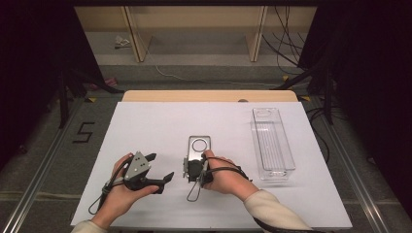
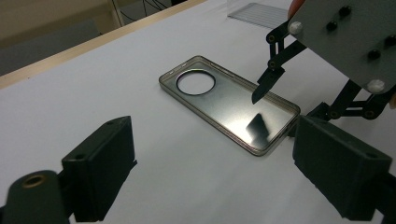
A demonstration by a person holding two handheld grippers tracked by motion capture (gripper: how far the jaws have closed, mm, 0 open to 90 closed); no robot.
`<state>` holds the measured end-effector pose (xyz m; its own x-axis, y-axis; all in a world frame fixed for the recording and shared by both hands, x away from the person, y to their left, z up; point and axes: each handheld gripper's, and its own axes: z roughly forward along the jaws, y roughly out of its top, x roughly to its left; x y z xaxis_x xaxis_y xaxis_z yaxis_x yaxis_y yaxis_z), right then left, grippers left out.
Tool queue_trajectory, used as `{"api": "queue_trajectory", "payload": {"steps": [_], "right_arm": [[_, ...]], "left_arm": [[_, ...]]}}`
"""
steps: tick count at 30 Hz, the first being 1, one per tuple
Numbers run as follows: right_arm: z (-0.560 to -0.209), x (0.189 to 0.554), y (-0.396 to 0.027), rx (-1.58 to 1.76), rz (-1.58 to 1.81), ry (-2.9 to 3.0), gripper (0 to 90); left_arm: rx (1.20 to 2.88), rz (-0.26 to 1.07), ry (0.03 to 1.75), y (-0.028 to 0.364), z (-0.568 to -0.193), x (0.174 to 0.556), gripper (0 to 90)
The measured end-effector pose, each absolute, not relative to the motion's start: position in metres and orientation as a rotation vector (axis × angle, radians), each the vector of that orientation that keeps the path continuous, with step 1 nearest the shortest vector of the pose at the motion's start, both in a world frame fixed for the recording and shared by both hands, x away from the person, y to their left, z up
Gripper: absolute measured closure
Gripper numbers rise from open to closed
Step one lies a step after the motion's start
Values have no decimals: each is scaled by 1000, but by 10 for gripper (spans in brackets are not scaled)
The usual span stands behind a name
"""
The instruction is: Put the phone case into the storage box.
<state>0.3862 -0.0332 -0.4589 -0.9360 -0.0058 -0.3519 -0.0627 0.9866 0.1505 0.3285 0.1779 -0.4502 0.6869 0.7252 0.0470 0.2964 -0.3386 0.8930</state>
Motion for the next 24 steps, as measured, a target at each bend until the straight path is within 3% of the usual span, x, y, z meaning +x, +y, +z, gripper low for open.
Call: {"api": "queue_trajectory", "payload": {"steps": [24], "right_arm": [[-461,386,-27,-71,167,2840,703]], "left_arm": [[1927,551,790,177,-450,328,131]]}}
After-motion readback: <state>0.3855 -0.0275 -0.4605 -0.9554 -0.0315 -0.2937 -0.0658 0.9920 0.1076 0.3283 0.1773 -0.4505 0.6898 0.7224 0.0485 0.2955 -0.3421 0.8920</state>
